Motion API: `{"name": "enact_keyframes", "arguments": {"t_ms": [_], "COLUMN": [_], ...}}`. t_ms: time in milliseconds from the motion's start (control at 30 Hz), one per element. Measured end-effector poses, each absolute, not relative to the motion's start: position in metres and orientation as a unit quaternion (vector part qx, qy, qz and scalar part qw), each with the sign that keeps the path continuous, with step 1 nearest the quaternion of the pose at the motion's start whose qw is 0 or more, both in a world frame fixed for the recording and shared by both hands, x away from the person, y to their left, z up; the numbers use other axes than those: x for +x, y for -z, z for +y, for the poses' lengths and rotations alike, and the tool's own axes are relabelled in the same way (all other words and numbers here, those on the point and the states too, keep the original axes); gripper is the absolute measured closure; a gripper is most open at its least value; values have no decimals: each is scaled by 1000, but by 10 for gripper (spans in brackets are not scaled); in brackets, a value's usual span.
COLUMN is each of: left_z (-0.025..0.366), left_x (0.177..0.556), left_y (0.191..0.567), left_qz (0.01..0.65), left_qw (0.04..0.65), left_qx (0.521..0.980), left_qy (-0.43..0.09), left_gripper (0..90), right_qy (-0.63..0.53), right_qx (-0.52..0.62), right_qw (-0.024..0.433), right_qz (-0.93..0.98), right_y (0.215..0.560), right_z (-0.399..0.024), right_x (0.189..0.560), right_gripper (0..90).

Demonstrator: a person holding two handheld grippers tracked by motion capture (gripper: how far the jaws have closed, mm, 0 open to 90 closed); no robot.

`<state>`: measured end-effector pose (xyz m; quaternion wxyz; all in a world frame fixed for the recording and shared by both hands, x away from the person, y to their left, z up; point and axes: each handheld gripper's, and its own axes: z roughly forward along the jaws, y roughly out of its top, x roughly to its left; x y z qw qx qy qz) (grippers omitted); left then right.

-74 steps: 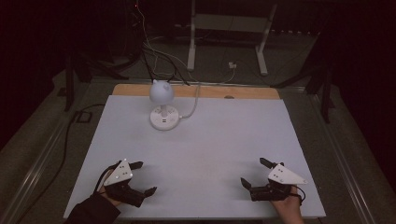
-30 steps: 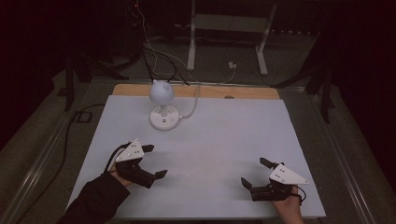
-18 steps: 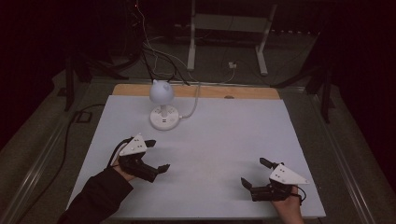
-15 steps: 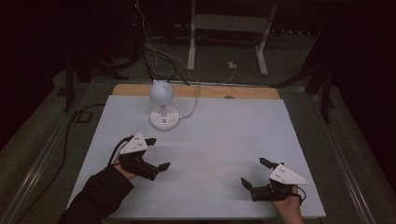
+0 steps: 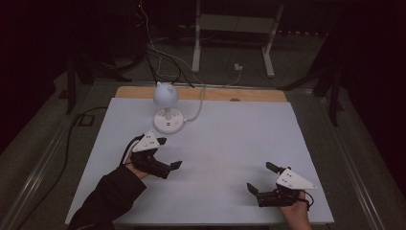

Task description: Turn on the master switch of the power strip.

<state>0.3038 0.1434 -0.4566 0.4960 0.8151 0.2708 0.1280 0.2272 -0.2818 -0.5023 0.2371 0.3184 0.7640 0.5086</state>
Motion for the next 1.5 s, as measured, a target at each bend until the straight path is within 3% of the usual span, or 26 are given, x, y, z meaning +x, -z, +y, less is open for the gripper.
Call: {"name": "enact_keyframes", "arguments": {"t_ms": [567,1267,1500], "left_z": [126,114,113], "left_x": [329,363,372], "left_y": [458,481,483], "left_qz": [303,391,411], "left_qw": [492,477,483], "left_qx": [803,759,745], "left_qy": [-147,-210,-205], "left_gripper": [0,0,0], "right_qy": [-510,-513,-514], "right_qx": [317,318,318], "right_qw": [233,228,227], "right_qz": [765,764,764], "right_y": [503,503,503], "right_z": [-281,-282,-282], "right_x": [227,228,227], "right_gripper": [0,0,0]}}
